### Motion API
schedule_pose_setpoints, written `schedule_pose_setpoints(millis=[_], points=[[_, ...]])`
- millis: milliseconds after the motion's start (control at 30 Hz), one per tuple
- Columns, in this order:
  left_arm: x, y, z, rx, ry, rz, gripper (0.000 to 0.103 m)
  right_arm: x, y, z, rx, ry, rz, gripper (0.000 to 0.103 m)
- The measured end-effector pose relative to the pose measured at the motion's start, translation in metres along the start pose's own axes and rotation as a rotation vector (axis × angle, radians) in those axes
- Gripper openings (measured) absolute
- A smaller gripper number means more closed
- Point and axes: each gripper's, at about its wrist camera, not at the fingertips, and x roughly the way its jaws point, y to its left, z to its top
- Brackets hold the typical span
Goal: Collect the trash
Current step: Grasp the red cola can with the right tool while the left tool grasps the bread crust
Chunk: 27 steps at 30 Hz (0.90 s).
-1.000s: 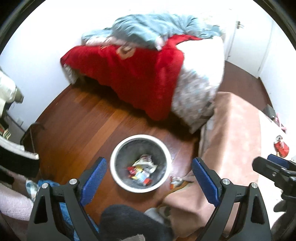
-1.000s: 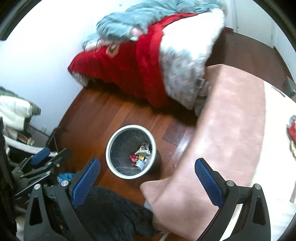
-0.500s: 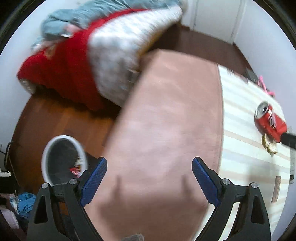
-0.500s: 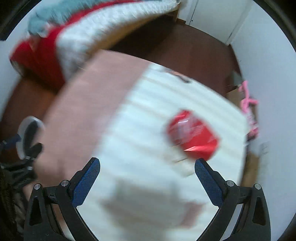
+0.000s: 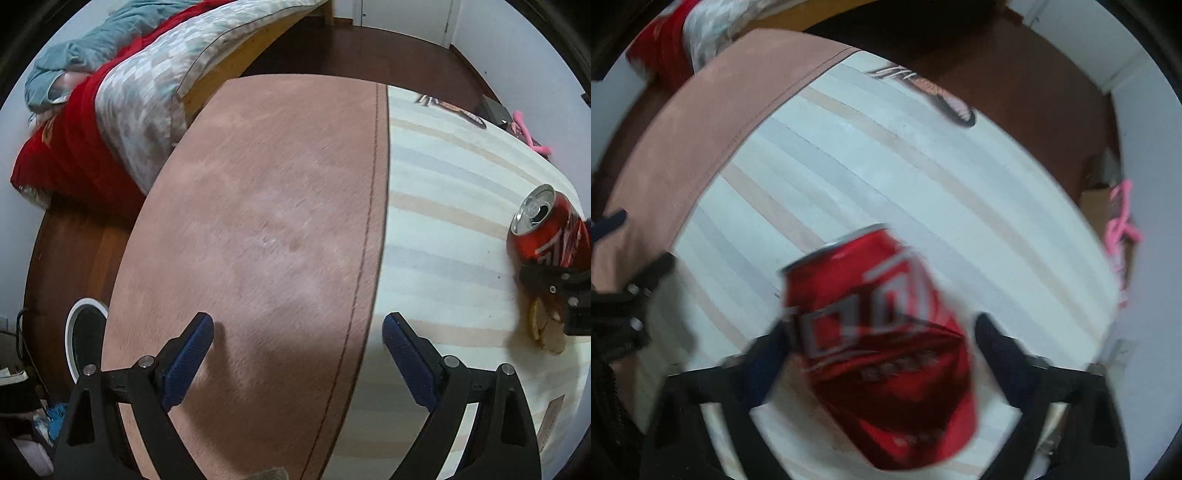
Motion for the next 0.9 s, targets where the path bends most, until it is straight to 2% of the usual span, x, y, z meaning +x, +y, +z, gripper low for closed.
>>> schedule_pose_setpoints(millis=[133, 167, 333, 433, 533, 567, 600, 667, 700, 733, 800, 867, 900], points=[[-0.003, -0.017, 0.005, 0.025, -0.020, -0.014, 0.094, -0.004, -0.036, -0.010, 0.193, -0.034, 0.072, 0.085], [-0.004, -0.020, 0.004, 0.031, -0.023, -0.031, 0.094, -0.008, -0.048, -0.018, 0.254, -0.047, 0.064, 0.085], [-0.019, -0.059, 0.002, 0.097, -0.027, -0.213, 0.094, -0.017, -0.115, -0.082, 0.593, -0.039, 0.058, 0.085], [-0.020, -0.095, -0.002, 0.178, -0.002, -0.316, 0.093, -0.022, -0.141, -0.123, 0.687, -0.047, 0.037, 0.085], [-0.017, -0.131, -0.008, 0.268, 0.011, -0.358, 0.090, -0.019, -0.154, -0.162, 0.757, -0.039, 0.063, 0.085], [-0.015, -0.141, -0.009, 0.295, 0.013, -0.356, 0.084, -0.018, -0.157, -0.170, 0.767, -0.038, 0.069, 0.085], [-0.013, -0.150, -0.009, 0.320, 0.011, -0.345, 0.074, -0.017, -0.152, -0.180, 0.776, -0.040, 0.074, 0.085], [-0.013, -0.161, -0.012, 0.356, -0.018, -0.301, 0.069, -0.018, -0.151, -0.189, 0.777, -0.043, 0.082, 0.085], [-0.013, -0.164, -0.012, 0.369, -0.033, -0.286, 0.059, -0.019, -0.146, -0.191, 0.776, -0.045, 0.081, 0.085], [-0.014, -0.166, -0.013, 0.380, -0.049, -0.279, 0.045, -0.017, -0.140, -0.192, 0.773, -0.047, 0.082, 0.085], [-0.016, -0.169, -0.013, 0.382, -0.057, -0.288, 0.029, -0.013, -0.131, -0.192, 0.756, -0.036, 0.079, 0.085], [-0.019, -0.171, -0.012, 0.394, -0.081, -0.250, 0.008, -0.005, -0.117, -0.191, 0.738, -0.031, 0.052, 0.085], [-0.017, -0.168, -0.010, 0.387, -0.082, -0.253, 0.006, -0.005, -0.114, -0.190, 0.727, -0.029, 0.041, 0.085]])
